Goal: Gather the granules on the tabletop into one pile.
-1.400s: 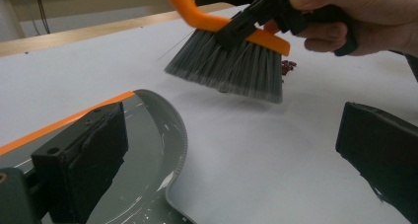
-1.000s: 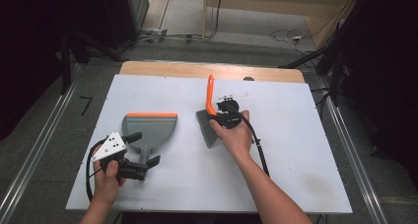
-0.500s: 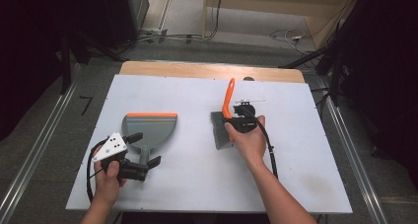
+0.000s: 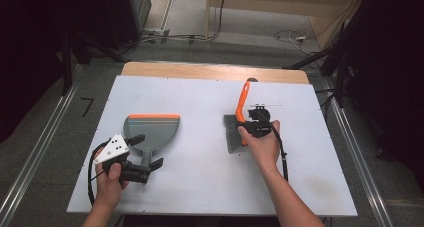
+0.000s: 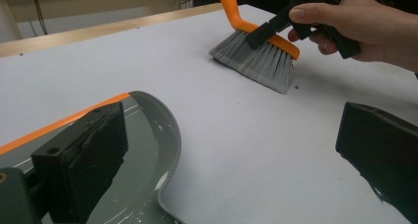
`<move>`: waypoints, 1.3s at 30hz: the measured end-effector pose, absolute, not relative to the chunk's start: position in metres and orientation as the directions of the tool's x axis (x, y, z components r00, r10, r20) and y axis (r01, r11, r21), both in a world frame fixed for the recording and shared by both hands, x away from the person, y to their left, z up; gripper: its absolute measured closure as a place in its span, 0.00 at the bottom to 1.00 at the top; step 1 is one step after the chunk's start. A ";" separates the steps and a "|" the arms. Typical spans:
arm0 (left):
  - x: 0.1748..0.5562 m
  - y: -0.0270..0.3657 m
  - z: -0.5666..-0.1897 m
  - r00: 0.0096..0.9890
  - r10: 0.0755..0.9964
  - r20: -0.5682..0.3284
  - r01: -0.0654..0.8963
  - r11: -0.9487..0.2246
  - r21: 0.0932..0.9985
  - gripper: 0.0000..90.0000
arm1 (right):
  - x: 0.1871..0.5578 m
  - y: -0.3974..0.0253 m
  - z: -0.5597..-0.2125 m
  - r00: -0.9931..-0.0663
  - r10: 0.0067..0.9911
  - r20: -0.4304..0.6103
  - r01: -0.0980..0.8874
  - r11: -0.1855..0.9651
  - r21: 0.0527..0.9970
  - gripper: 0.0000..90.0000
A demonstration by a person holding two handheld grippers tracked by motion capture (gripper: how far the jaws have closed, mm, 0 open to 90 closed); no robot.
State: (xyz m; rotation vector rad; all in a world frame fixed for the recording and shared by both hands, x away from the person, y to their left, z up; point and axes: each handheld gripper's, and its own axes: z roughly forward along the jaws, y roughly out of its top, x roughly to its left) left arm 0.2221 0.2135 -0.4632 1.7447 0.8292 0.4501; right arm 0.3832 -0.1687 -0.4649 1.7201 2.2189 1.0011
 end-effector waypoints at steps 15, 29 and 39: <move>0.223 0.213 -0.464 0.685 0.721 -0.105 0.310 -0.158 0.938 0.00 | 0.381 -0.186 -0.463 -0.300 0.918 0.260 0.804 0.096 0.587 0.74; 0.224 0.209 -0.464 0.690 0.717 -0.100 0.308 -0.165 0.937 0.00 | 0.385 -0.150 -0.438 -0.377 0.858 0.349 0.776 0.088 0.624 0.76; 0.224 0.214 -0.464 0.685 0.721 -0.107 0.309 -0.155 0.938 0.00 | 0.415 -0.141 -0.458 -0.248 0.912 0.326 0.845 0.039 0.534 0.75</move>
